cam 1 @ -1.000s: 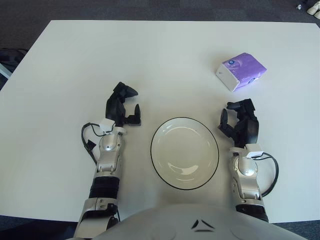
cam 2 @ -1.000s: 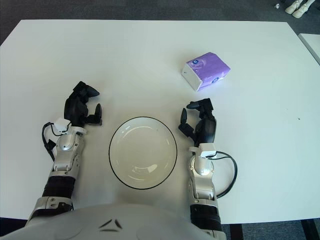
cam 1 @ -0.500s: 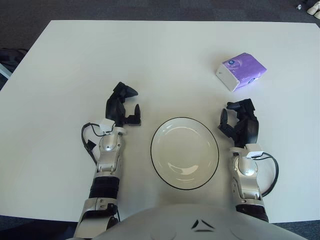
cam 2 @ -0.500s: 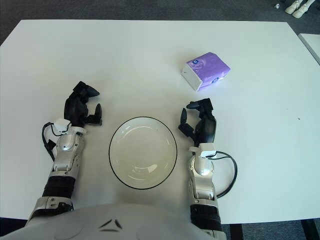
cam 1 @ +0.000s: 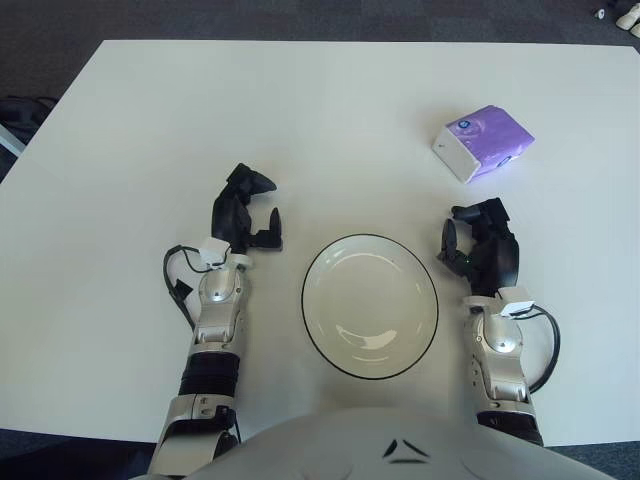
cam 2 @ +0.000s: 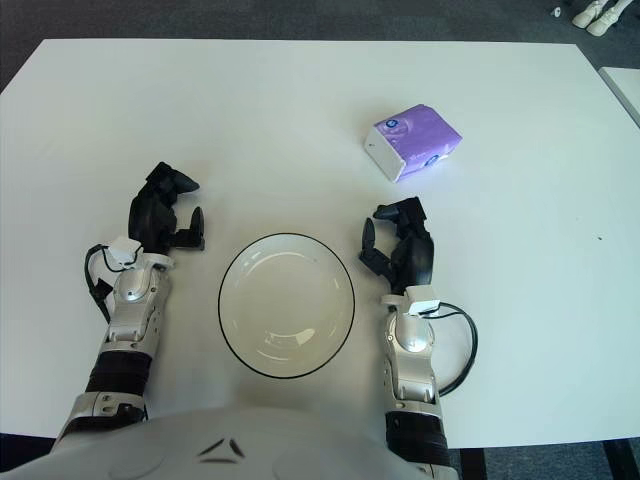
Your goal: Put the tissue paper into the plate.
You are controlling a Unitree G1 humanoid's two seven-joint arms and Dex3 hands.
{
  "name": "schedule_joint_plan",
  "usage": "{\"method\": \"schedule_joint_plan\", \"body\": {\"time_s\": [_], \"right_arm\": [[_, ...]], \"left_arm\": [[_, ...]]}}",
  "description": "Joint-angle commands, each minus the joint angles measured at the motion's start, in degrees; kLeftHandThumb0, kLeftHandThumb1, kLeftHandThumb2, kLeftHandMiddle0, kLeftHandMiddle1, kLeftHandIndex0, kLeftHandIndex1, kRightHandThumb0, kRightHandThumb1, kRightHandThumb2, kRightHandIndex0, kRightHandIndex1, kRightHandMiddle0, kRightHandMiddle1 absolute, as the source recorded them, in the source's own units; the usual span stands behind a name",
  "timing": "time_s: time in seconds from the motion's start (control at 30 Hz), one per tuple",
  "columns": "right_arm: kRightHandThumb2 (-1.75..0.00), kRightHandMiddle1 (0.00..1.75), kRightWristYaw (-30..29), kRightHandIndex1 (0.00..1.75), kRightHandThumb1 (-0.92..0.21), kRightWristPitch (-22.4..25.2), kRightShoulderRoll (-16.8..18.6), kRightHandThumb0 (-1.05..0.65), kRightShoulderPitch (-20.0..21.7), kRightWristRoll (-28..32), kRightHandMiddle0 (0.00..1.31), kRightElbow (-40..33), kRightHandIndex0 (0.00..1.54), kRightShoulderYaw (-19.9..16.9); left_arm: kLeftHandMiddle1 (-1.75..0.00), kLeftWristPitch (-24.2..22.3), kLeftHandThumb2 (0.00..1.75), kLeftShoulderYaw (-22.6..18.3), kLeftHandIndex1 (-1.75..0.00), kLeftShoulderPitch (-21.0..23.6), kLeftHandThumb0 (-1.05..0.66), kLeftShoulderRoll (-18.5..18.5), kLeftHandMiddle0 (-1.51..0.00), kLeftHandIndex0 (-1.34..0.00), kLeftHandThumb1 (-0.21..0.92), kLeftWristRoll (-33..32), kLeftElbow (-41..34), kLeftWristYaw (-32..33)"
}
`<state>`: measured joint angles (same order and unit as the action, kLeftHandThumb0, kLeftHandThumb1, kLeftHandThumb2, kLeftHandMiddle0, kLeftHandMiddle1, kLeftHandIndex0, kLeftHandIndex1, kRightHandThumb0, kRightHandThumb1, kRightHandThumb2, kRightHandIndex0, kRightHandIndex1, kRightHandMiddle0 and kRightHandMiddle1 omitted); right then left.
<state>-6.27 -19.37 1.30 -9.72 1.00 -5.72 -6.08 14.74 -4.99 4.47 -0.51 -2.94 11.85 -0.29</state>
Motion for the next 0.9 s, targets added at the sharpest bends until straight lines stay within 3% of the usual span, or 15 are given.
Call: {"method": "schedule_joint_plan", "body": {"time_s": [0.0,0.23,0.53,0.73,0.83,0.87], "right_arm": [[-0.98,1.75,1.03,1.29,-0.6,3.5,-1.59,-0.4,0.05,2.19,0.39,-3.69,0.69,-1.88],[-1.03,1.75,2.65,1.32,-0.56,6.8,-4.15,-0.41,1.74,4.43,0.42,-7.66,0.7,-4.41],[-1.11,1.75,6.75,1.43,-0.49,7.74,-10.68,-0.43,6.23,7.12,0.47,-11.19,0.73,-9.33],[-1.1,1.75,11.09,1.45,-0.5,2.71,-15.28,-0.42,8.51,6.74,0.47,-8.7,0.66,-11.05],[-1.07,1.75,12.69,1.41,-0.52,-2.49,-19.29,-0.42,9.65,1.54,0.45,-6.04,0.56,-11.11],[-0.89,1.75,12.77,1.37,-0.65,-3.79,-20.38,-0.39,9.99,-0.27,0.36,-5.4,0.45,-11.1]], "left_arm": [[-1.75,-1.99,1.74,-0.14,-1.65,-2.56,-0.01,-0.25,-0.92,-0.71,-0.08,-0.31,3.89,-0.01],[-1.75,-1.99,1.73,-0.12,-1.62,-2.4,-0.01,-0.17,-0.91,-0.73,-0.08,-0.49,4.08,-0.21],[-1.75,-1.61,1.74,-0.17,-1.63,-1.96,-0.01,-0.27,-0.92,-0.74,-0.09,-0.36,4.8,0.07],[-1.75,-1.4,1.75,-0.01,-1.66,-1.73,-0.01,-0.18,-0.91,-0.72,-0.08,0.15,5.2,0.39],[-1.75,-1.31,1.75,0.0,-1.67,-1.62,-0.01,-0.14,-0.91,-0.71,-0.08,0.22,5.39,0.39],[-1.75,-1.26,1.75,0.02,-1.68,-1.61,-0.01,-0.11,-0.91,-0.71,-0.08,0.2,5.42,0.32]]}}
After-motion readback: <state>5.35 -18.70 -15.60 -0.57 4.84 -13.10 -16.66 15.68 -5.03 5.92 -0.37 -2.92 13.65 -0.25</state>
